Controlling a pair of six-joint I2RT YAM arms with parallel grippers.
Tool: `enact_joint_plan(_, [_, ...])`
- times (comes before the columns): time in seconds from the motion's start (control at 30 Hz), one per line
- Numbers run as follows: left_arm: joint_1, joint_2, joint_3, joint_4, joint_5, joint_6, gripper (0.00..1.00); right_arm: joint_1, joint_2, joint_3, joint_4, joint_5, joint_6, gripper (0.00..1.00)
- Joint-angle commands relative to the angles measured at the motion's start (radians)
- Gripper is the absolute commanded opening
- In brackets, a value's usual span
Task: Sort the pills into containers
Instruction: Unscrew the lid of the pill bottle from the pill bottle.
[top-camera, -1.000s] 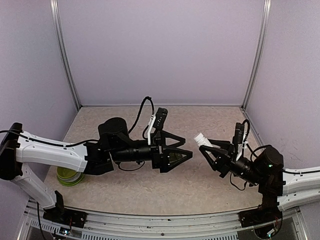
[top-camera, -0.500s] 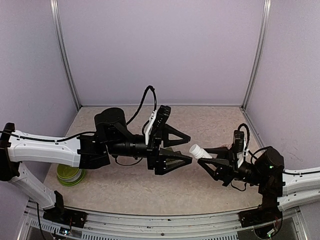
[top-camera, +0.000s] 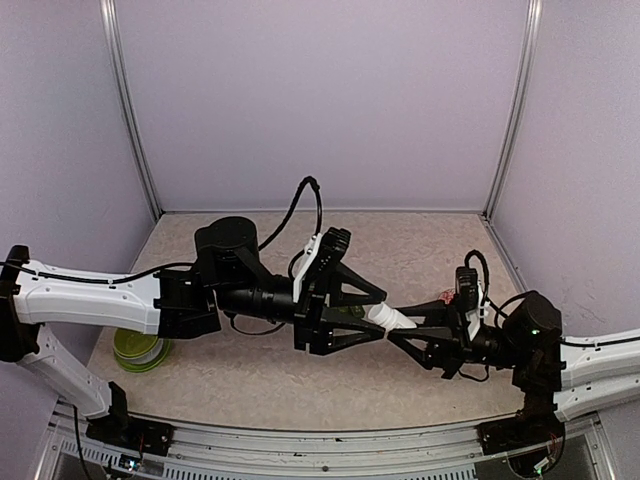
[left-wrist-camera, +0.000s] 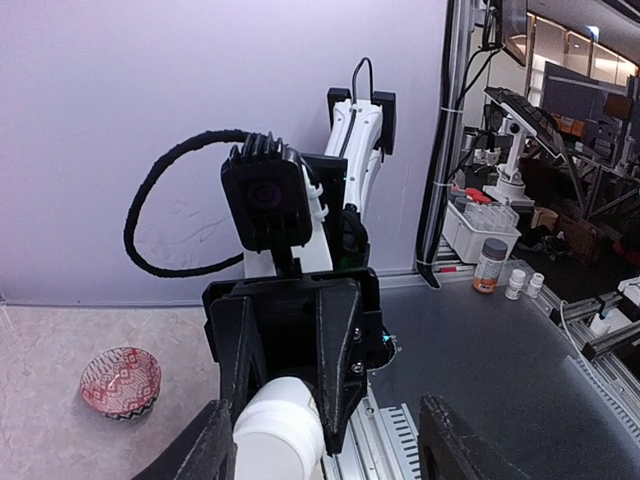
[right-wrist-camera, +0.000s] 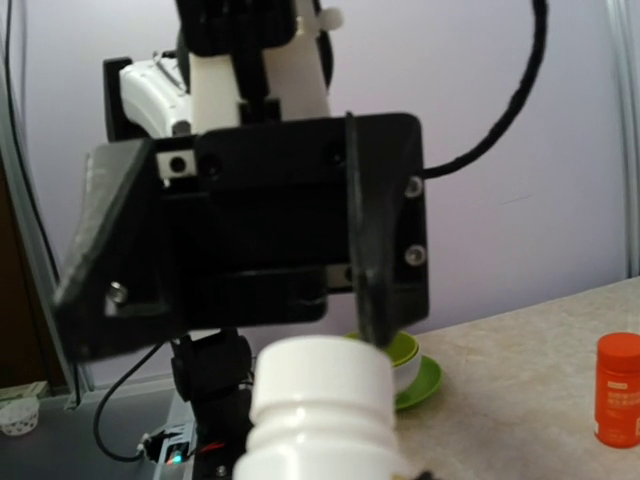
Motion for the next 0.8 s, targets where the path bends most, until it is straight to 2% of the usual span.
enact_joint_plan(0.0, [-0.007,0.019,0.032,-0.019,0.009,0.020,0.60,0.001,0.015,0.046,0.034,-0.039,0.005,0.07])
enact_joint_plan(0.27, [-0.006,0.019,0.025,-0.029,-0.036,0.026,0.62,0.000,-0.004,0.044,0.024,-0.037,0.003,0.07])
enact_joint_plan(0.77, [-0.005,0.033,0.021,-0.043,-0.079,0.019,0.55,0.001,-0.046,0.020,0.034,-0.041,0.011,0.07])
